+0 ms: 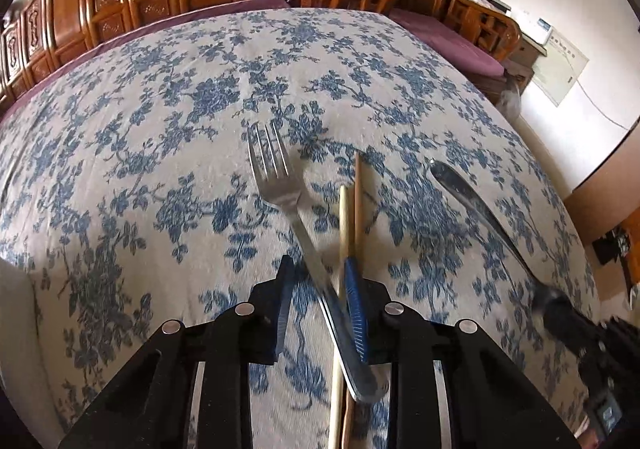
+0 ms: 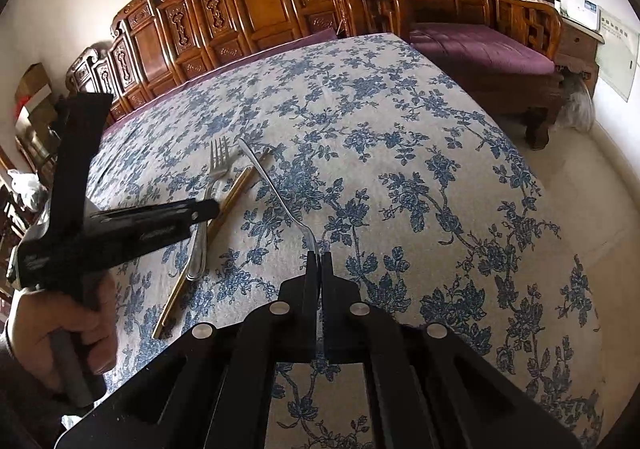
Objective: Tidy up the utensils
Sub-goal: 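Lift the metal spoon with the right tool while the left tool grasps the metal fork, then carry the metal fork to the tray with the left tool while the right tool carries the spoon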
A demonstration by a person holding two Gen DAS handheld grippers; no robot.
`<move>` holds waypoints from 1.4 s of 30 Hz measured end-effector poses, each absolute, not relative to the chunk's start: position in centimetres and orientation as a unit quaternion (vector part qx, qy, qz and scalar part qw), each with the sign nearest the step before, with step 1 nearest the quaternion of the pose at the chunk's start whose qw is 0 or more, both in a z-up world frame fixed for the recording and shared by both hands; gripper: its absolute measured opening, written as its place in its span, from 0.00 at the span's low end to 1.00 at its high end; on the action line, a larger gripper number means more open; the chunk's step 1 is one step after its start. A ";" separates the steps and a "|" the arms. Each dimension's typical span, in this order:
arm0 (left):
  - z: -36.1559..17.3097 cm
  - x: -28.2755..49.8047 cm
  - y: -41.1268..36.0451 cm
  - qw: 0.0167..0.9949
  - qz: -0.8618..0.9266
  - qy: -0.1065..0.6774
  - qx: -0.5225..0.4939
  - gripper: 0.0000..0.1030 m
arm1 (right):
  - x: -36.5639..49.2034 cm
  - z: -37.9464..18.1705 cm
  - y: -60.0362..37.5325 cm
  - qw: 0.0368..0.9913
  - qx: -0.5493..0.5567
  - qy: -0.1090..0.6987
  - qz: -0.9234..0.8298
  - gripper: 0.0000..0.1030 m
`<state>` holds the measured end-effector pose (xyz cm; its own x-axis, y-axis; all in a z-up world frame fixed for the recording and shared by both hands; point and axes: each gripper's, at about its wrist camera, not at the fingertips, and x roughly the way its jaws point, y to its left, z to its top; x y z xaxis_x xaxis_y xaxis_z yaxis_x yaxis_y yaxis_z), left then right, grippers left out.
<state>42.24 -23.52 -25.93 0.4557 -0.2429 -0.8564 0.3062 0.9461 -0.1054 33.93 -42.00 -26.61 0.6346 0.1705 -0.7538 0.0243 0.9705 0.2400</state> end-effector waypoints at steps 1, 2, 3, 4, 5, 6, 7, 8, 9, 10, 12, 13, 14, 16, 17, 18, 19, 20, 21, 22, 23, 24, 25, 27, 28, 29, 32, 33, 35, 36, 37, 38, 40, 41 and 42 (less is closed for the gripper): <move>-25.9 42.4 -23.7 0.854 -0.158 0.494 0.036 0.20 | 33.9 -26.6 -42.0 0.897 0.116 0.425 0.042 0.02; -25.8 42.5 -23.9 0.855 -0.155 0.494 0.039 0.19 | 33.9 -26.6 -41.9 0.897 0.116 0.424 0.043 0.02; -25.8 42.6 -23.8 0.855 -0.151 0.495 0.038 0.17 | 34.0 -26.6 -41.9 0.897 0.117 0.425 0.043 0.02; -25.7 42.7 -23.7 0.855 -0.148 0.496 0.035 0.16 | 34.0 -26.6 -41.9 0.897 0.118 0.424 0.044 0.02; -25.6 42.7 -23.5 0.855 -0.147 0.497 0.028 0.16 | 34.0 -26.5 -41.9 0.897 0.120 0.423 0.045 0.02; -25.5 42.7 -23.1 0.856 -0.145 0.495 0.019 0.16 | 34.0 -26.5 -41.9 0.897 0.120 0.422 0.045 0.02; -25.4 42.7 -22.9 0.858 -0.142 0.493 0.017 0.16 | 33.9 -26.5 -41.9 0.897 0.121 0.422 0.045 0.02; -25.4 42.7 -22.8 0.859 -0.140 0.492 0.019 0.17 | 33.9 -26.5 -41.9 0.897 0.121 0.423 0.045 0.02; -25.4 42.8 -22.7 0.858 -0.141 0.493 0.020 0.17 | 33.9 -26.4 -41.8 0.897 0.121 0.422 0.046 0.02; -25.4 42.9 -22.8 0.858 -0.142 0.493 0.021 0.17 | 33.9 -26.4 -41.7 0.898 0.120 0.422 0.047 0.02; -25.4 43.0 -22.9 0.858 -0.139 0.494 0.030 0.17 | 33.9 -26.3 -41.5 0.898 0.119 0.421 0.050 0.02; -25.4 43.0 -22.9 0.858 -0.136 0.494 0.031 0.17 | 33.9 -26.3 -41.4 0.898 0.119 0.421 0.051 0.02; -25.3 43.1 -22.8 0.858 -0.135 0.494 0.030 0.17 | 33.9 -26.3 -41.4 0.898 0.118 0.420 0.051 0.02; -25.4 43.2 -22.4 0.860 -0.131 0.493 0.023 0.17 | 33.9 -26.3 -41.3 0.898 0.118 0.421 0.051 0.02; -25.4 43.3 -22.2 0.861 -0.127 0.492 0.022 0.17 | 33.9 -26.3 -41.3 0.898 0.119 0.421 0.051 0.02; -25.5 43.4 -21.9 0.862 -0.121 0.491 0.022 0.16 | 33.9 -26.2 -41.4 0.898 0.120 0.420 0.051 0.02; -25.5 43.5 -21.8 0.863 -0.119 0.490 0.022 0.16 | 33.9 -26.3 -41.4 0.898 0.120 0.420 0.050 0.02; -25.5 43.6 -21.7 0.864 -0.119 0.489 0.025 0.16 | 33.9 -26.3 -41.4 0.898 0.120 0.420 0.050 0.02; -25.6 43.7 -21.7 0.862 -0.119 0.491 0.028 0.16 | 33.9 -26.2 -41.3 0.898 0.120 0.420 0.051 0.02; -25.8 43.9 -21.7 0.859 -0.118 0.498 0.030 0.16 | 33.9 -26.3 -41.4 0.898 0.120 0.419 0.052 0.02; -26.0 44.0 -21.7 0.856 -0.118 0.502 0.031 0.16 | 33.9 -26.3 -41.4 0.898 0.120 0.419 0.052 0.02; -26.1 44.0 -21.6 0.857 -0.120 0.500 0.032 0.16 | 34.0 -26.3 -41.3 0.898 0.119 0.420 0.053 0.02; -26.1 44.0 -21.7 0.857 -0.121 0.499 0.037 0.16 | 34.0 -26.3 -41.3 0.898 0.119 0.419 0.053 0.02; -26.1 43.9 -21.8 0.857 -0.122 0.498 0.042 0.16 | 34.0 -26.4 -41.3 0.898 0.119 0.419 0.053 0.02; -26.1 43.9 -21.8 0.857 -0.126 0.498 0.040 0.06 | 34.0 -26.4 -41.3 0.898 0.118 0.420 0.053 0.02; -26.1 43.9 -21.8 0.856 -0.131 0.498 0.037 0.07 | 34.0 -26.3 -41.3 0.898 0.119 0.419 0.053 0.02; -26.0 43.5 -21.9 0.857 -0.136 0.494 0.044 0.07 | 34.1 -26.3 -41.2 0.897 0.119 0.421 0.055 0.02; -25.8 43.2 -21.9 0.860 -0.137 0.490 0.050 0.06 | 34.0 -26.3 -41.0 0.898 0.120 0.420 0.057 0.02; -25.4 42.8 -21.8 0.864 -0.136 0.482 0.056 0.06 | 34.0 -26.2 -40.6 0.898 0.118 0.420 0.059 0.02; -25.0 42.6 -21.6 0.865 -0.137 0.480 0.054 0.06 | 34.0 -26.2 -40.3 0.897 0.115 0.422 0.061 0.02; -24.7 42.4 -21.3 0.866 -0.138 0.478 0.052 0.06 | 33.9 -26.2 -40.1 0.898 0.113 0.422 0.062 0.02; -24.4 42.3 -21.1 0.866 -0.139 0.477 0.051 0.06 | 33.9 -26.2 -39.9 0.898 0.111 0.421 0.062 0.02; -23.5 41.7 -20.5 0.870 -0.139 0.470 0.053 0.06 | 33.8 -26.2 -39.4 0.898 0.108 0.422 0.063 0.02; -23.2 41.5 -20.3 0.871 -0.139 0.468 0.054 0.06 | 33.8 -26.1 -39.2 0.898 0.108 0.421 0.064 0.02; -22.7 41.1 -19.8 0.873 -0.140 0.465 0.054 0.06 | 33.7 -26.0 -38.9 0.899 0.107 0.421 0.065 0.02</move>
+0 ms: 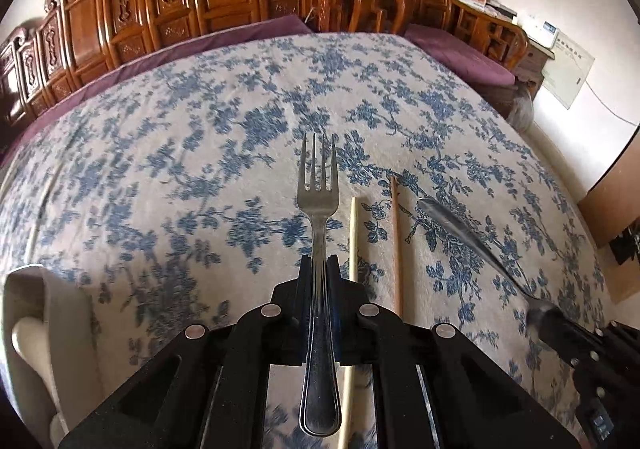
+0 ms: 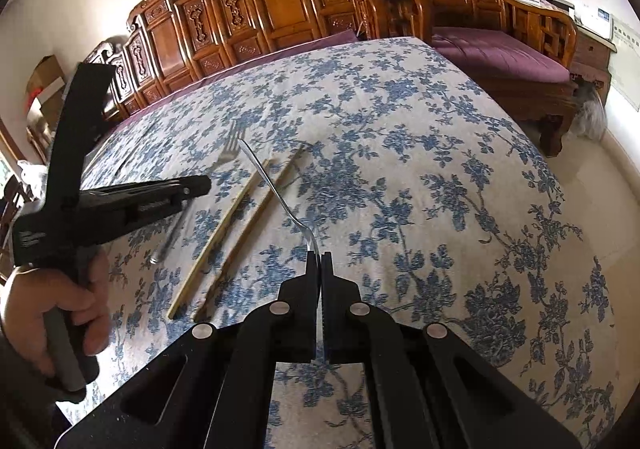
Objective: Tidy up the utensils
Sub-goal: 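Carry the metal fork to the tray with the left tool while the right tool carries the spoon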
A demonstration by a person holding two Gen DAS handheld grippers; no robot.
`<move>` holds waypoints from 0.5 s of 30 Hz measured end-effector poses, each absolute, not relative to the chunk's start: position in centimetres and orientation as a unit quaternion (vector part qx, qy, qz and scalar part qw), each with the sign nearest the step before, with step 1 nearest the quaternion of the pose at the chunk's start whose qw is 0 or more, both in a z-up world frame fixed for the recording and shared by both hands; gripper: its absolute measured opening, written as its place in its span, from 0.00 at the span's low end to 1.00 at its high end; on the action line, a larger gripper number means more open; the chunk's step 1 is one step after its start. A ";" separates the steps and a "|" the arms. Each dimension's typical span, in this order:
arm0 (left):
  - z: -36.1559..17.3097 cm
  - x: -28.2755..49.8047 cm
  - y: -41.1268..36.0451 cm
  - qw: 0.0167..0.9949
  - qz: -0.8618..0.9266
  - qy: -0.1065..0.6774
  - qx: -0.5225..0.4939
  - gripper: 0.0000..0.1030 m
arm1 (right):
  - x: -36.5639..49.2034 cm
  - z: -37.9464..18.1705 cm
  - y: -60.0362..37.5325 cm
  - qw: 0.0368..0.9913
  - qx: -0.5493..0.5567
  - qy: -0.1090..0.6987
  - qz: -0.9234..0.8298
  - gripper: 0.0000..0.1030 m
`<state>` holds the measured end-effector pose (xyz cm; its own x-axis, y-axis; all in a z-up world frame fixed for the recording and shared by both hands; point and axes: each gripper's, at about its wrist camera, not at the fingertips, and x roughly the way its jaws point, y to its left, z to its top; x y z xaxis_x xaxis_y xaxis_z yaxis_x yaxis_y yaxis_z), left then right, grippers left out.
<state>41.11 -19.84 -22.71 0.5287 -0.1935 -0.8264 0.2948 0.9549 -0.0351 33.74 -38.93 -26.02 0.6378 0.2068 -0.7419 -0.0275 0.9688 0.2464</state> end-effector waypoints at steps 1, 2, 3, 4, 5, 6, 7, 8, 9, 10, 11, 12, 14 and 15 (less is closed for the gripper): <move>-22.4 40.8 -19.5 0.873 -0.140 0.463 0.055 0.06 | 33.7 -26.0 -38.7 0.899 0.104 0.421 0.066 0.02; -22.0 40.5 -19.2 0.875 -0.140 0.461 0.056 0.06 | 33.7 -25.9 -38.3 0.899 0.101 0.421 0.067 0.02; -21.8 40.3 -18.8 0.875 -0.140 0.459 0.056 0.06 | 33.7 -25.8 -37.8 0.900 0.096 0.421 0.068 0.02; -21.4 39.9 -18.3 0.877 -0.140 0.457 0.055 0.06 | 33.7 -25.7 -37.5 0.900 0.094 0.420 0.069 0.02; -21.2 39.7 -18.0 0.877 -0.139 0.456 0.054 0.06 | 33.7 -25.6 -37.1 0.901 0.093 0.418 0.072 0.02; -20.8 39.3 -17.3 0.878 -0.139 0.455 0.052 0.06 | 33.7 -25.4 -36.5 0.901 0.091 0.417 0.075 0.02; -20.6 39.0 -16.8 0.879 -0.139 0.453 0.051 0.06 | 33.7 -25.2 -36.0 0.902 0.088 0.416 0.078 0.02; -20.4 38.6 -16.3 0.880 -0.139 0.452 0.051 0.06 | 33.7 -25.0 -35.4 0.903 0.084 0.414 0.080 0.02; -20.2 38.2 -15.8 0.881 -0.139 0.450 0.051 0.07 | 33.7 -24.8 -35.1 0.903 0.082 0.412 0.083 0.02; -19.9 37.8 -15.3 0.881 -0.138 0.449 0.051 0.07 | 33.7 -24.6 -34.5 0.904 0.079 0.411 0.087 0.02; -19.7 37.4 -14.6 0.882 -0.138 0.447 0.052 0.07 | 33.7 -24.4 -34.1 0.905 0.076 0.410 0.089 0.02; -19.5 37.0 -14.1 0.883 -0.137 0.446 0.051 0.07 | 33.6 -24.2 -33.7 0.906 0.072 0.408 0.092 0.02; -19.2 36.4 -13.0 0.884 -0.135 0.445 0.050 0.07 | 33.6 -23.8 -33.0 0.905 0.073 0.406 0.100 0.02; -19.0 36.0 -12.2 0.885 -0.134 0.444 0.048 0.06 | 33.5 -23.5 -32.7 0.905 0.080 0.404 0.109 0.02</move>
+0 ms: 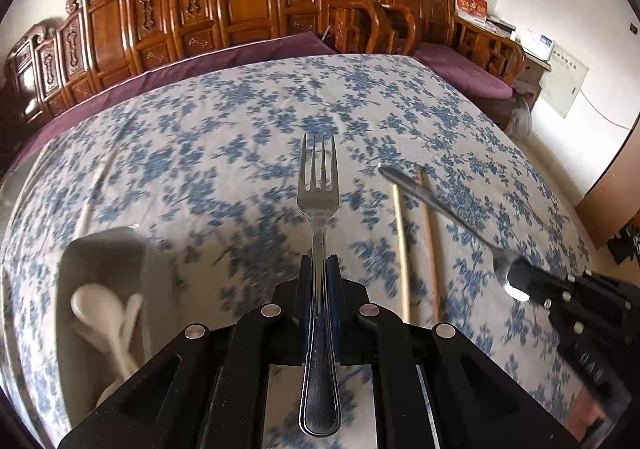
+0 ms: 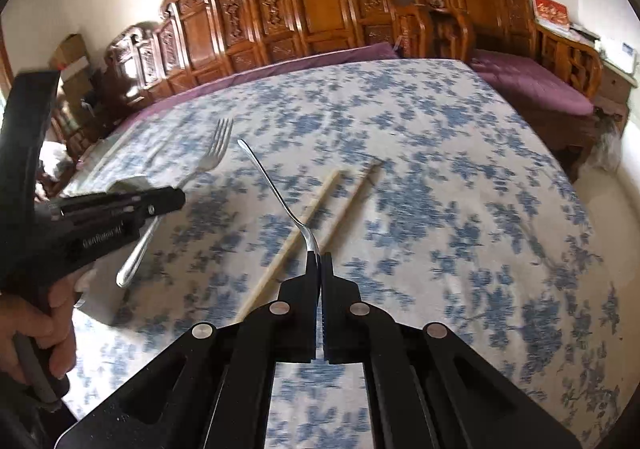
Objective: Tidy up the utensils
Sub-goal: 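Carry the metal fork to the tray with the left tool while the right tool carries the spoon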
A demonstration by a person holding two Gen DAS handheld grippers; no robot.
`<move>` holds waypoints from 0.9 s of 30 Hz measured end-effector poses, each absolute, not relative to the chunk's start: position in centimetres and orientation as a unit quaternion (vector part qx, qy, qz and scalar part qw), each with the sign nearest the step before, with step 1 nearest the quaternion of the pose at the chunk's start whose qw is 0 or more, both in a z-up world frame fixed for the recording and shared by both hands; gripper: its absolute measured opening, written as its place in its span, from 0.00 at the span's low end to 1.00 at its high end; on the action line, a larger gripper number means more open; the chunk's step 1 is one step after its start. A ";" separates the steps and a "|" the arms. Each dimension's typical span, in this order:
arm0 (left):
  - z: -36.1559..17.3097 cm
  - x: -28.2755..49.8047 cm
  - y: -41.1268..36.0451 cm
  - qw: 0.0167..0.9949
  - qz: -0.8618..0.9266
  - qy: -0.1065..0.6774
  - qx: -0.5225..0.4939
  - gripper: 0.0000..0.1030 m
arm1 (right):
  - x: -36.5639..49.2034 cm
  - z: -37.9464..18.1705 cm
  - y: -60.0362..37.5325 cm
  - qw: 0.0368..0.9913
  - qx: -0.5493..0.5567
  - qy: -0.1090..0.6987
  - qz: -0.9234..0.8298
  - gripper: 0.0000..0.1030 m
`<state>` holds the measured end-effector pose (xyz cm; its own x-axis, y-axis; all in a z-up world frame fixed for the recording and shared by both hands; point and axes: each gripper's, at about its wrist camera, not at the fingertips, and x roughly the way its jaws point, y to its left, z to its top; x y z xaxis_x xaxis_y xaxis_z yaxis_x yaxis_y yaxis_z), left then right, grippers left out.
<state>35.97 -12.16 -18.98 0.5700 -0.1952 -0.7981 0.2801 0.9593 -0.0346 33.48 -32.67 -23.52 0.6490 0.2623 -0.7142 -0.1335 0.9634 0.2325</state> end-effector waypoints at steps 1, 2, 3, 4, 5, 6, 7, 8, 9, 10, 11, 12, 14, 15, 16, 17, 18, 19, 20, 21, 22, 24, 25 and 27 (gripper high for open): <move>-18.8 35.6 -11.6 0.885 -0.134 0.443 0.047 0.06 | 33.4 -23.2 -32.3 0.905 0.081 0.402 0.113 0.02; -18.6 35.4 -11.2 0.886 -0.135 0.442 0.047 0.07 | 33.2 -22.9 -31.9 0.907 0.075 0.399 0.113 0.02; -18.4 34.9 -10.5 0.887 -0.135 0.439 0.047 0.07 | 33.1 -22.6 -31.6 0.908 0.069 0.397 0.113 0.02; -18.1 34.5 -9.9 0.888 -0.135 0.436 0.048 0.07 | 33.0 -22.4 -31.2 0.909 0.066 0.395 0.114 0.02; -17.9 34.3 -9.5 0.889 -0.134 0.435 0.048 0.07 | 32.8 -22.2 -30.9 0.910 0.064 0.394 0.116 0.02; -17.6 33.9 -8.9 0.890 -0.135 0.433 0.047 0.07 | 32.5 -21.8 -30.4 0.911 0.059 0.391 0.117 0.02; -17.4 33.6 -8.4 0.891 -0.135 0.431 0.046 0.07 | 32.3 -21.5 -29.9 0.913 0.053 0.388 0.118 0.02; -17.2 33.3 -7.9 0.892 -0.135 0.429 0.044 0.07 | 32.1 -21.2 -29.4 0.914 0.048 0.385 0.120 0.02; -16.9 33.0 -7.2 0.894 -0.135 0.426 0.043 0.07 | 31.9 -20.9 -28.9 0.915 0.044 0.382 0.123 0.02; -16.7 32.7 -6.7 0.895 -0.135 0.424 0.041 0.07 | 31.7 -20.6 -28.4 0.915 0.040 0.380 0.126 0.02; -16.4 32.5 -6.1 0.896 -0.136 0.421 0.040 0.07 | 31.5 -20.3 -27.9 0.916 0.034 0.378 0.128 0.02; -16.2 32.4 -5.6 0.897 -0.135 0.419 0.039 0.07 | 31.3 -20.1 -27.4 0.917 0.030 0.376 0.131 0.02; -15.9 32.0 -4.7 0.900 -0.133 0.414 0.037 0.07 | 31.1 -19.8 -26.7 0.917 0.027 0.374 0.136 0.02; -15.7 31.8 -4.1 0.902 -0.131 0.411 0.036 0.07 | 30.9 -19.6 -26.2 0.917 0.026 0.373 0.139 0.02; -15.6 31.6 -3.6 0.903 -0.129 0.408 0.035 0.07 | 30.9 -19.6 -25.8 0.916 0.026 0.374 0.142 0.02; -15.5 31.5 -3.1 0.904 -0.126 0.407 0.033 0.07 | 30.8 -19.6 -25.5 0.916 0.025 0.374 0.144 0.02; -15.6 31.4 -2.3 0.906 -0.121 0.405 0.031 0.07 | 30.8 -19.6 -25.0 0.915 0.024 0.376 0.147 0.02; -15.7 31.3 -1.7 0.907 -0.118 0.404 0.030 0.07 | 30.8 -19.6 -24.6 0.914 0.022 0.377 0.149 0.02; -15.9 31.2 -1.1 0.907 -0.113 0.404 0.029 0.07 | 30.7 -19.6 -24.0 0.913 0.020 0.379 0.151 0.02; -16.0 31.3 -0.6 0.908 -0.110 0.404 0.027 0.07 | 30.7 -19.7 -23.5 0.912 0.016 0.381 0.153 0.02; -16.2 31.4 0.0 0.908 -0.107 0.405 0.024 0.07 | 30.8 -19.7 -23.0 0.911 0.012 0.382 0.155 0.02; -16.7 31.6 1.3 0.907 -0.101 0.409 0.012 0.07 | 30.8 -19.7 -22.1 0.910 0.005 0.384 0.158 0.02; -17.1 31.7 2.0 0.905 -0.098 0.413 0.005 0.07 | 30.8 -19.7 -21.6 0.909 0.002 0.385 0.159 0.02; -17.7 32.0 3.0 0.903 -0.094 0.419 -0.005 0.07 | 30.8 -19.7 -20.7 0.908 -0.005 0.387 0.162 0.02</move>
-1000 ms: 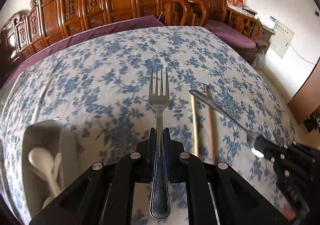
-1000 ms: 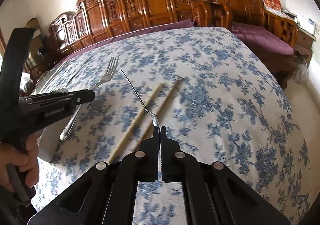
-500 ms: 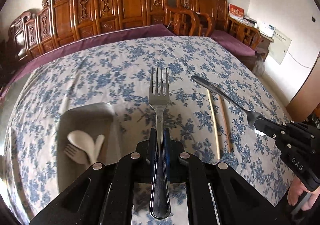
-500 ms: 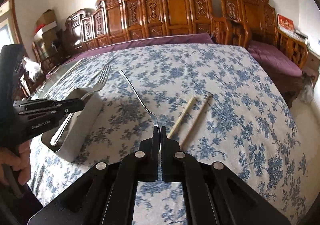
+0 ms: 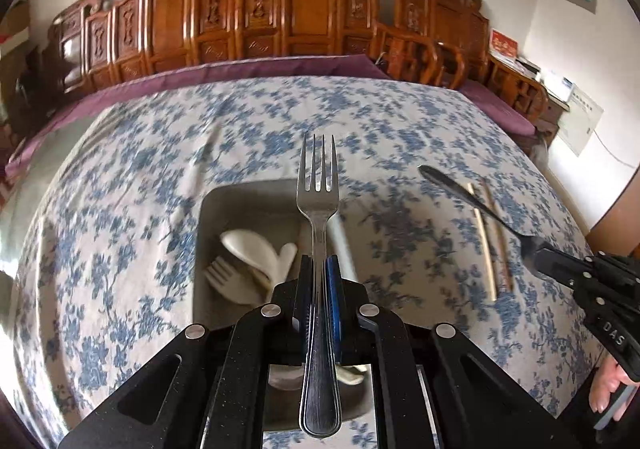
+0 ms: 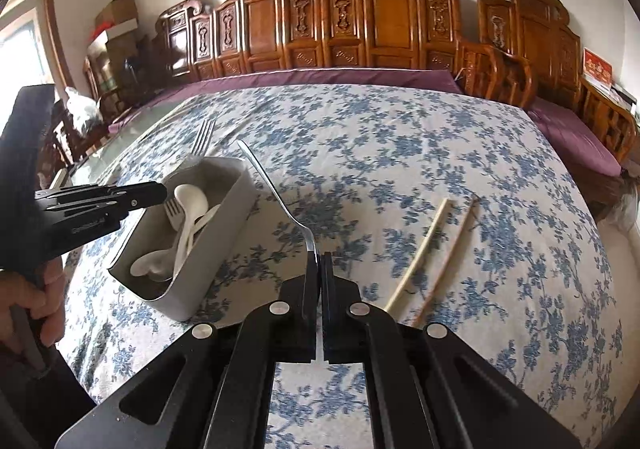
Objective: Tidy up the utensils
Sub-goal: 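Carry the metal fork to the tray with the left tool while the right tool carries the spoon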
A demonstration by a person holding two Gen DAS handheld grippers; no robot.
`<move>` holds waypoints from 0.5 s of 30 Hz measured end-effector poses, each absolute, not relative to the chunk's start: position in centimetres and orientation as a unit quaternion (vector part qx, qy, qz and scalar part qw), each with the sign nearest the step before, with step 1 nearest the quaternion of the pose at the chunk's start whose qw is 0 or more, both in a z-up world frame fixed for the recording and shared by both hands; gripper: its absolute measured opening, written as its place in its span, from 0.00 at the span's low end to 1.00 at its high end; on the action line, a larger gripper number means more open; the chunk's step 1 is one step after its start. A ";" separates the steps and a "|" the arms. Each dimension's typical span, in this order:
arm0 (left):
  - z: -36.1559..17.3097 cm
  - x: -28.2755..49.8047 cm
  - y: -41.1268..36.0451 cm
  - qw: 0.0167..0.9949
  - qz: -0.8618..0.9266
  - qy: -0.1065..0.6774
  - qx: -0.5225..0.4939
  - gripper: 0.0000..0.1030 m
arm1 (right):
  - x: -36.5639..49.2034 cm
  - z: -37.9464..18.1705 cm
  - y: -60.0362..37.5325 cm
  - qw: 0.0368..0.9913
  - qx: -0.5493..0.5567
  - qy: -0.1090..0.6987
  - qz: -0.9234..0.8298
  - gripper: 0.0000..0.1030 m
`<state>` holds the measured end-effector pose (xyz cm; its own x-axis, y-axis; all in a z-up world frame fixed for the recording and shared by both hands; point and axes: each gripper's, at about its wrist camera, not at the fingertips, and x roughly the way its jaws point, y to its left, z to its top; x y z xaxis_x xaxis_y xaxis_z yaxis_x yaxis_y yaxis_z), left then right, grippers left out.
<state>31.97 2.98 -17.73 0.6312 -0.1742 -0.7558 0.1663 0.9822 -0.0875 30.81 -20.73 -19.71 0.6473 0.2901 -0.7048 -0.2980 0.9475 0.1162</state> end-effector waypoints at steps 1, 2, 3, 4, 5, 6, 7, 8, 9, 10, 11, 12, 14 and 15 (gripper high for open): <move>-18.0 32.0 3.3 0.902 -0.093 0.422 -0.007 0.07 | 30.8 -19.7 -20.3 0.907 -0.009 0.388 0.163 0.02; -18.4 32.2 3.7 0.899 -0.092 0.428 -0.009 0.07 | 30.9 -19.7 -19.9 0.906 -0.012 0.389 0.165 0.02; -18.7 32.3 3.9 0.898 -0.092 0.431 -0.010 0.07 | 30.9 -19.7 -19.5 0.906 -0.015 0.390 0.166 0.02; -19.0 32.4 4.2 0.896 -0.091 0.434 -0.012 0.07 | 30.9 -19.7 -19.1 0.905 -0.020 0.390 0.167 0.02; -19.3 32.4 4.4 0.895 -0.091 0.436 -0.014 0.07 | 30.9 -19.7 -18.7 0.905 -0.022 0.390 0.169 0.02; -19.7 32.6 4.7 0.893 -0.090 0.440 -0.018 0.07 | 30.9 -19.7 -18.2 0.904 -0.027 0.391 0.170 0.02; -19.9 32.7 4.9 0.892 -0.089 0.442 -0.019 0.07 | 31.0 -19.7 -17.9 0.904 -0.030 0.392 0.172 0.02; -20.3 32.9 5.2 0.891 -0.087 0.444 -0.020 0.07 | 31.0 -19.8 -17.5 0.903 -0.033 0.392 0.173 0.02; -20.5 33.0 5.3 0.890 -0.085 0.447 -0.022 0.07 | 31.0 -19.7 -17.3 0.902 -0.034 0.393 0.173 0.02; -20.8 33.2 5.5 0.889 -0.084 0.450 -0.025 0.07 | 31.0 -19.8 -17.0 0.902 -0.037 0.393 0.174 0.02; -21.0 33.3 5.7 0.887 -0.083 0.452 -0.028 0.07 | 31.0 -19.8 -16.8 0.901 -0.039 0.394 0.175 0.02; -21.4 33.5 5.8 0.886 -0.082 0.456 -0.031 0.07 | 31.0 -19.8 -16.5 0.901 -0.041 0.394 0.175 0.02; -21.9 33.7 5.9 0.882 -0.080 0.464 -0.032 0.07 | 31.0 -19.8 -16.1 0.901 -0.046 0.395 0.175 0.02; -22.1 33.8 5.9 0.880 -0.078 0.468 -0.030 0.07 | 31.0 -19.8 -15.8 0.901 -0.049 0.396 0.174 0.02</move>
